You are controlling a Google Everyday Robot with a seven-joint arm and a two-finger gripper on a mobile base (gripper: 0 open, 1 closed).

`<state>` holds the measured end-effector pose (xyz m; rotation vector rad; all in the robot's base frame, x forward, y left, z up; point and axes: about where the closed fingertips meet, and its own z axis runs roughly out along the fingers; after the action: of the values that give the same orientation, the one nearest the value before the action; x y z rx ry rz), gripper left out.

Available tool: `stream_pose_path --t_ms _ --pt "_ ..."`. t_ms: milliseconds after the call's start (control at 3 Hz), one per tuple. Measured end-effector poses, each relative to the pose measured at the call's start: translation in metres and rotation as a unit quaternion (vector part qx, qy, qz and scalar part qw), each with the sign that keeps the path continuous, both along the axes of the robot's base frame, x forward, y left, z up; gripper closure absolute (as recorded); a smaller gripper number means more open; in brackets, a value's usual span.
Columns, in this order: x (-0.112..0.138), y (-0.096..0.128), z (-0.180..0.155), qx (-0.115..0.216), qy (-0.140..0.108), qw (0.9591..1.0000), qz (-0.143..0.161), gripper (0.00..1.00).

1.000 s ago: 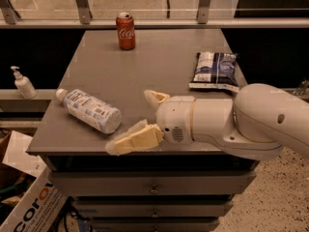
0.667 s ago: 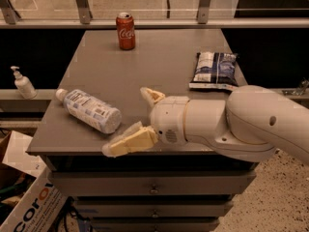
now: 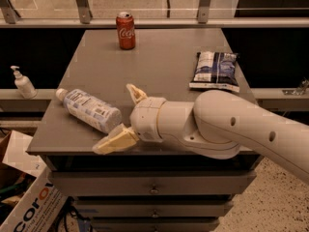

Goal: Move blue plastic bottle near blue chip bag

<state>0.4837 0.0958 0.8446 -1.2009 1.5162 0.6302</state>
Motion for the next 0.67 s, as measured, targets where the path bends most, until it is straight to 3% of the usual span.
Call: stream_pose_path --t_ms 333,667 --pt "0.018 0.014 -0.016 0.012 -0.007 0.9998 -0.015 0.0" --pt "0.024 0.027 -0.025 0.037 0.005 0.9989 -0.028 0.17"
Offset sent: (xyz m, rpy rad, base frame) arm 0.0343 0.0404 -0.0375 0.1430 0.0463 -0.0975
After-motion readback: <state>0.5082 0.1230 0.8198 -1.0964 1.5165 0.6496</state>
